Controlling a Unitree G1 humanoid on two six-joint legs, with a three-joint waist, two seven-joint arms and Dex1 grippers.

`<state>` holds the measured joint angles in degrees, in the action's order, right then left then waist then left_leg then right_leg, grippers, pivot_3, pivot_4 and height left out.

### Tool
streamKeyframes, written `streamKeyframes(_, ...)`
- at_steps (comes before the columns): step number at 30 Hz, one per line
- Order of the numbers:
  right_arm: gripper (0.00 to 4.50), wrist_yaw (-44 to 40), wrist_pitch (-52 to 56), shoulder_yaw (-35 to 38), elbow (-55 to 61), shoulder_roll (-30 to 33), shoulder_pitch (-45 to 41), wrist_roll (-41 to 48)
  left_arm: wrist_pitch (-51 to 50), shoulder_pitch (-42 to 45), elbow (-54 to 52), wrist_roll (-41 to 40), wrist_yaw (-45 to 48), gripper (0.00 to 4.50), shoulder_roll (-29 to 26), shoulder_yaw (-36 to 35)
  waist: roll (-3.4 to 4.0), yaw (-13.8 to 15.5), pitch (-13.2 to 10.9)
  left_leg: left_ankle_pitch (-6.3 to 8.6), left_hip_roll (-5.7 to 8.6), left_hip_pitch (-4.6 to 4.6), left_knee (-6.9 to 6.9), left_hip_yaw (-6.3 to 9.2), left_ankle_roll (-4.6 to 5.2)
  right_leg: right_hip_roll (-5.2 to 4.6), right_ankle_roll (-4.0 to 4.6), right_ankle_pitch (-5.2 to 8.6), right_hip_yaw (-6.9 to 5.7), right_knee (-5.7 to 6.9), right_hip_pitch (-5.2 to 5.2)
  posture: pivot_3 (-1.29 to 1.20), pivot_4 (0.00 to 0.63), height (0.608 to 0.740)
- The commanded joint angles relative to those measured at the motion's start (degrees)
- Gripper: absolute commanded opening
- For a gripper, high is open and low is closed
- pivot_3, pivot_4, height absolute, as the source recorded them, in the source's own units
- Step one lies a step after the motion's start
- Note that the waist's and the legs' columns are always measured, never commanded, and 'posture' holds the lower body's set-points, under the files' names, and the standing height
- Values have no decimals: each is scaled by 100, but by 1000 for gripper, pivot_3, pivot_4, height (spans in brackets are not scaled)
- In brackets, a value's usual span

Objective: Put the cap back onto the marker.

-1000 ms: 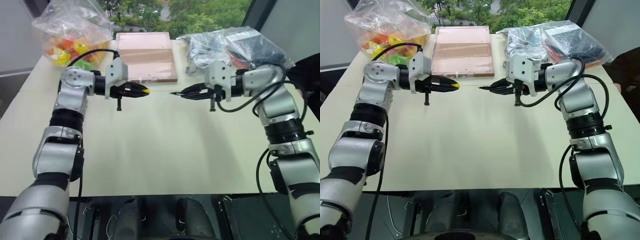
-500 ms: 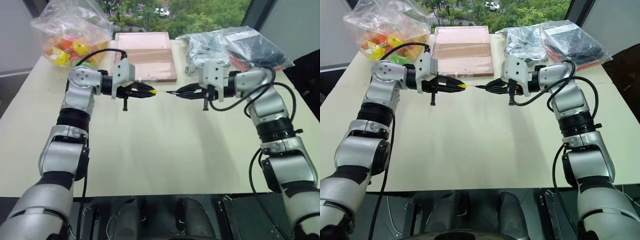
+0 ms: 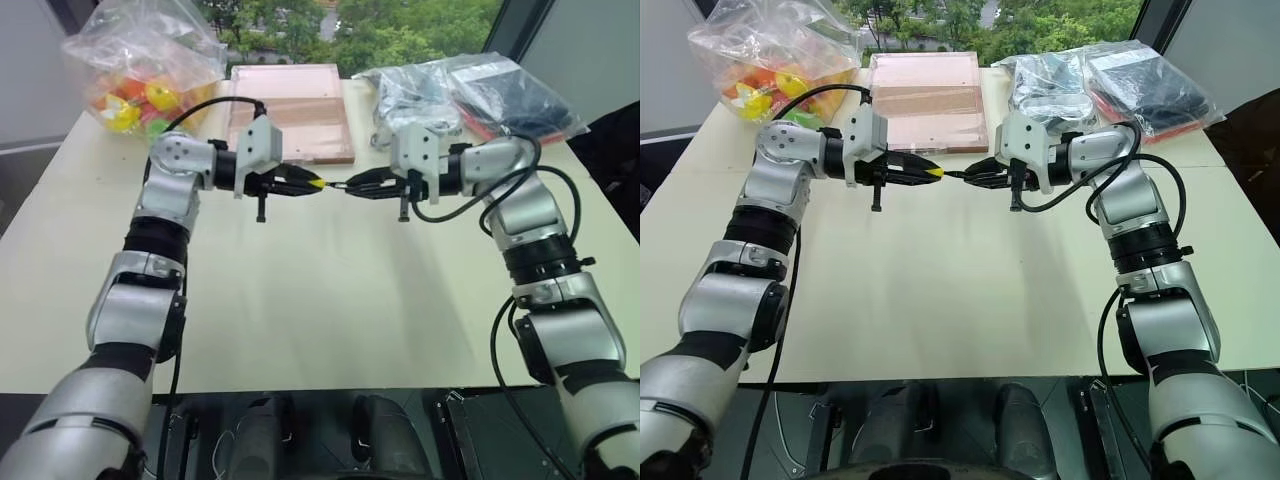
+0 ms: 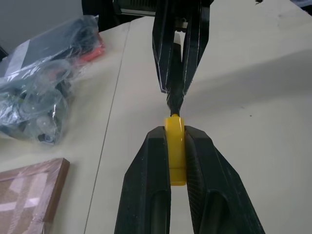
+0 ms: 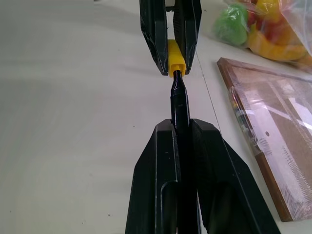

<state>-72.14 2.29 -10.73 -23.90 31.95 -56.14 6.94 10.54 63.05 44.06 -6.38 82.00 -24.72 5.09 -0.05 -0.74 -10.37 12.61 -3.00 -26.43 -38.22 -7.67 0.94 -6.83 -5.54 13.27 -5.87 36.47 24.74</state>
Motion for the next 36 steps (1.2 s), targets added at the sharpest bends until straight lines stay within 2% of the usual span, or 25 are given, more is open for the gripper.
streamKeyframes(1, 0, 63, -81, 99, 89, -41, -160, 24, 15, -12, -187, -101, -49, 37, 5, -27, 0, -2, 0, 0, 0, 0, 0, 0, 0, 0, 0, 0, 0, 0, 0, 0, 150, 740)
streamKeyframes(15, 0, 46, -49, 66, 186, -139, -121, 28, 196, 88, -65, 8, -132, 37, 267, 132, 0, -3, 0, 0, 0, 0, 0, 0, 0, 0, 0, 0, 0, 0, 0, 0, 150, 740)
streamKeyframes(23, 0, 50, -94, 86, 159, -165, -146, -23, 706, 252, 44, 194, 206, 37, 313, 405, 0, 0, 0, 0, 0, 0, 0, 0, 0, 0, 0, 0, 0, 0, 0, 0, 150, 740)
streamKeyframes(36, 0, 177, -132, 182, 188, -228, -211, -25, 1545, 321, 325, 384, 27, 37, 611, 522, 0, -2, 0, 0, 0, 0, 0, 0, 0, 0, 0, 0, 0, 0, 0, 0, 150, 740)
